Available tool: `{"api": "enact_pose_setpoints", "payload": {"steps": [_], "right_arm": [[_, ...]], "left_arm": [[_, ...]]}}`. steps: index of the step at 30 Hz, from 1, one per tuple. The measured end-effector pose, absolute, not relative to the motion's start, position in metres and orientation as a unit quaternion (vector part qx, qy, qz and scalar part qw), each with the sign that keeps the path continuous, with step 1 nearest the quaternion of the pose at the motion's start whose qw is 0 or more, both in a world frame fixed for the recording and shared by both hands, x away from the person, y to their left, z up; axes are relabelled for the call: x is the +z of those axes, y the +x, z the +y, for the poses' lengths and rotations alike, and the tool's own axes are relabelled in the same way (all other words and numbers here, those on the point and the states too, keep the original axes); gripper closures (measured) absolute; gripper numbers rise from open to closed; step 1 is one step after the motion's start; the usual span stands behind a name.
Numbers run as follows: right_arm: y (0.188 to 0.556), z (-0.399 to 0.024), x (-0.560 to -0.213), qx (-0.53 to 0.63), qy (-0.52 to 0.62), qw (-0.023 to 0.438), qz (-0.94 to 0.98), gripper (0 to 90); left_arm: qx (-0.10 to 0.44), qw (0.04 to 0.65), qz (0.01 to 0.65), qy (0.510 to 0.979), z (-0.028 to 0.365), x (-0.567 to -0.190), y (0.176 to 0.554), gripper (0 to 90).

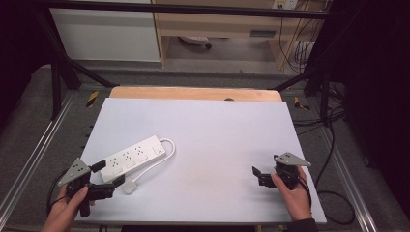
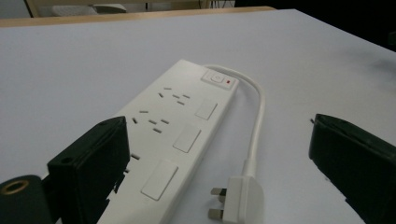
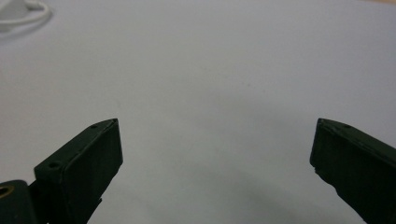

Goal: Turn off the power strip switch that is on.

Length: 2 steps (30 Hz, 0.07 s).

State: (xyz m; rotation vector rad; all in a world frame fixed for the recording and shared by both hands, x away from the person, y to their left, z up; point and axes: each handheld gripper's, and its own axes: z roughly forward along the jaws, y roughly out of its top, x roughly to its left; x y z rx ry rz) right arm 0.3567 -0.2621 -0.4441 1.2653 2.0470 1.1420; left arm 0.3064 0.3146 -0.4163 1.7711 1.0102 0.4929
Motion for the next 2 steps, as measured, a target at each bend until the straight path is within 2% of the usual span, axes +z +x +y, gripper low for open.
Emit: {"api": "enact_pose_setpoints", "payload": {"steps": [2], "right_arm": [[0.3627, -0.2595, -0.4501, 0.395, 0.464, 0.234, 0.758, 2.6]], "left_arm": [[0.204, 0.497, 0.411, 0.737, 0.3097, -0.4164, 0.3061, 5.5]]}}
